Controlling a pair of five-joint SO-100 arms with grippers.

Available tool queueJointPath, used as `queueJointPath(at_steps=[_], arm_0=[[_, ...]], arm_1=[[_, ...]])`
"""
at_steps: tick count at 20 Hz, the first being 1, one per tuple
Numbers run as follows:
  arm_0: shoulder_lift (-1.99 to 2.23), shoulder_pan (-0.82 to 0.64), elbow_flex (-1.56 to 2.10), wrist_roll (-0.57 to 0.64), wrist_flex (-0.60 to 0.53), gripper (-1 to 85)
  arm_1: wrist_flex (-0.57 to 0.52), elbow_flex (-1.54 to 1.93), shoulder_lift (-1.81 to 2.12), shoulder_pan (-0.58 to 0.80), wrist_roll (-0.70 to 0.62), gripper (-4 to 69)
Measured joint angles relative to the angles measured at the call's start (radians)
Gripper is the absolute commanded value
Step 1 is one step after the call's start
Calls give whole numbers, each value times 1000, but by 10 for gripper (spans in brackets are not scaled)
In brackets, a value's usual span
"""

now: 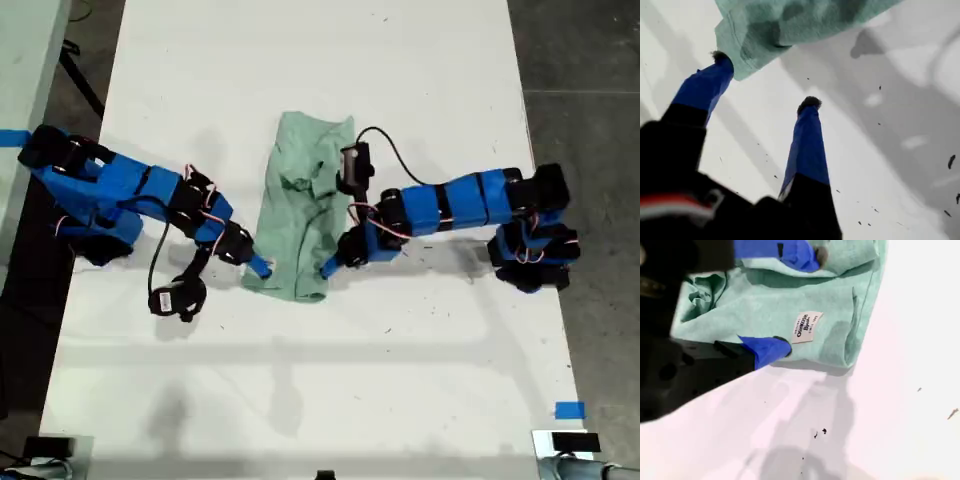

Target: Fold t-shirt

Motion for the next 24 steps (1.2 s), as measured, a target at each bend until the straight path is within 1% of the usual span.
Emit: queueJointPath(at_steps=[6,7,10,11,12,13,15,16,18,21,24], arm_0=[[-126,5,0,-29,-60,274],[-161,5,-2,-35,-67,250],[-288,-2,-12,-54,-75,128],[-322,-8,-26,-60,-83,101],[-350,-18,-60,-67,-78,69],[-383,-29,-98,-71,-66,29],[-445,-38,-179,-74,-14,0],[-472,-41,-221,-74,12,0],[-520,-41,-295,-67,64,0],[-545,-28,-393,-64,167,0],[-552,28,-566,-31,279,-1]], arm_1=[[-54,-167,-222,-6,0,292],[-61,-189,-253,-6,0,282],[-92,-233,-357,-8,0,251],[-100,-267,-385,-11,-2,231],[-104,-304,-417,-15,3,192],[-104,-345,-451,-20,8,132],[-104,-414,-502,-26,25,1],[-120,-434,-515,-28,32,-11],[-97,-443,-528,-35,41,-11],[-21,-426,-489,-61,44,-11],[52,-425,-431,-110,44,-11]])
